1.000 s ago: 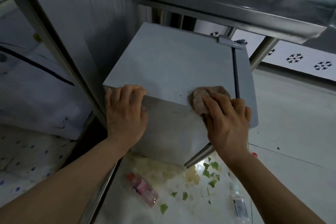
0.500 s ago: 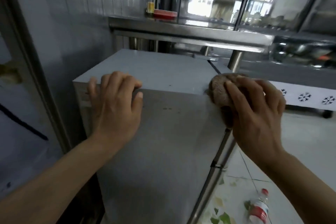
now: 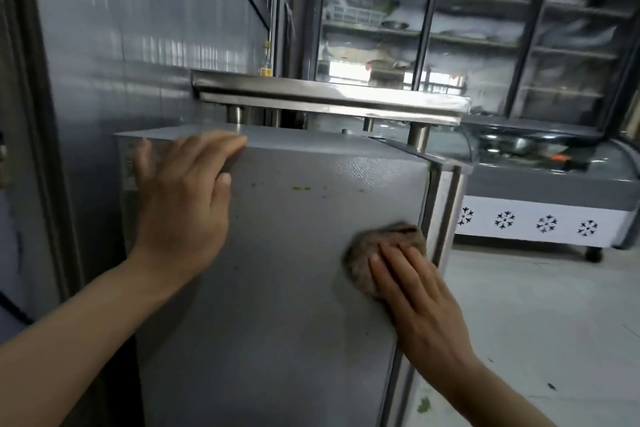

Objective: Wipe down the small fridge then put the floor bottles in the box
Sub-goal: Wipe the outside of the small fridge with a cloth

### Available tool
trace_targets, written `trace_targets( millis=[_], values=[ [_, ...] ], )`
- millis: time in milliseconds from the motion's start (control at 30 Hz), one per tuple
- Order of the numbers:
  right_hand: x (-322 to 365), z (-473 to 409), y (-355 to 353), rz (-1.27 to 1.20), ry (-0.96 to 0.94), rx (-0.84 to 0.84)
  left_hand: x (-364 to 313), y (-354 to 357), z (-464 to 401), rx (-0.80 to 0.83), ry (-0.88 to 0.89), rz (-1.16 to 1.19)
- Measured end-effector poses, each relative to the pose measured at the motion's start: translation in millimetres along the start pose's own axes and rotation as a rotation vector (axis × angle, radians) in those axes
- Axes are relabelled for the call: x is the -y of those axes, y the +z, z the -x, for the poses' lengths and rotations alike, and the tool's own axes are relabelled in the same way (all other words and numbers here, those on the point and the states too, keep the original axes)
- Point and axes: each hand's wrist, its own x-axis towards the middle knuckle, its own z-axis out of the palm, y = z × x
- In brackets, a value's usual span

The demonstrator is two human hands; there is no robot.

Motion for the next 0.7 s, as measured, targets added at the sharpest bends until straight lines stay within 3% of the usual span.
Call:
trace_targets(
  millis=[200,300,500,600,700],
  values=[
    [-2,-99,-14,-0.094,0.217,-0.234,41,-10,-3,-0.082,-0.098,-0.088],
    [14,-93,3,-0.132,0.156,-0.235,44,-3,-1,-0.11,-0.098,-0.047],
    [50,-22,28,-0.063,-0.247,0.08,43,-2,0,-0.133,-0.117,-0.013],
    [43,-55,16,-0.04,-0.247,0.051,46,-7,1,-0.097,-0.081,-0.015],
    [48,-114,10,-0.056,-0.072,-0.116,51,-10,1,-0.062,-0.051,0.005]
  ],
)
